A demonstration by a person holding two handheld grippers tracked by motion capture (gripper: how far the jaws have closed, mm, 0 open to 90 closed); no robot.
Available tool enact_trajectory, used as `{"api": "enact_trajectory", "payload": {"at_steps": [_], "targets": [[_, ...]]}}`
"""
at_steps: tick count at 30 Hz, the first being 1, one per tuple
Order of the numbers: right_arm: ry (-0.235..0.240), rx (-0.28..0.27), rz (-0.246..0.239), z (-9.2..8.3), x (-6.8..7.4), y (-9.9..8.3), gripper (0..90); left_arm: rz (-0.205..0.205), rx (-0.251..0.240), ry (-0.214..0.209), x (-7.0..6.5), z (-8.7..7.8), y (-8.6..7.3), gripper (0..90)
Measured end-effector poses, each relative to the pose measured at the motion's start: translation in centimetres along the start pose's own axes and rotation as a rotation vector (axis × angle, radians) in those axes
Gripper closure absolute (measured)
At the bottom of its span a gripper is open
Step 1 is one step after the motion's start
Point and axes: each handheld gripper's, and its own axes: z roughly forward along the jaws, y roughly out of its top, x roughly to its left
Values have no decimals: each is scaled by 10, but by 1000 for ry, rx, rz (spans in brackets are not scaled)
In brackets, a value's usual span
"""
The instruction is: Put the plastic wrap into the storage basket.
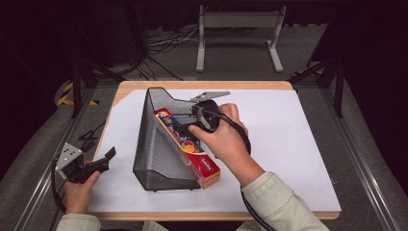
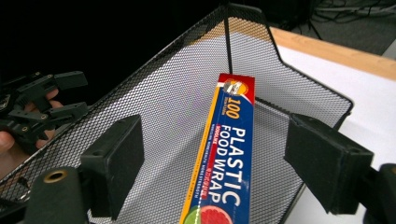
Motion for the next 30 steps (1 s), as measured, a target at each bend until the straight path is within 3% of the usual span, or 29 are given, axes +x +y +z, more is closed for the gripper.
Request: {"api": "enact_trajectory", "payload": {"at_steps": [9,11,16,17,19,21,26,30], "targets": [[-2,-4,-34,-19,-11,0,194,7,14,14,1,-1,-1,165],[-6,-7,-29,-27,-20,-3,190,7,15,16,1,-1,-1,165],[-66,-15,-6,-41,-47,-13,189,7,27,17,0,0,-2,165],[-66,-15,-6,-41,-47,-13,189,8,25,16,0,0,-2,165],[-93,-33,2,-50,-62,-17,189,14,28,15,-1,2,-3,165],[-97,-37,7,-53,-66,-19,189,11,32,16,-1,3,-3,165],[-128,-46,-5,-67,-88,-24,175,17,37,22,-2,4,-3,165],[-151,-17,-55,-76,-103,-33,165,16,44,26,-1,3,-4,165]]}}
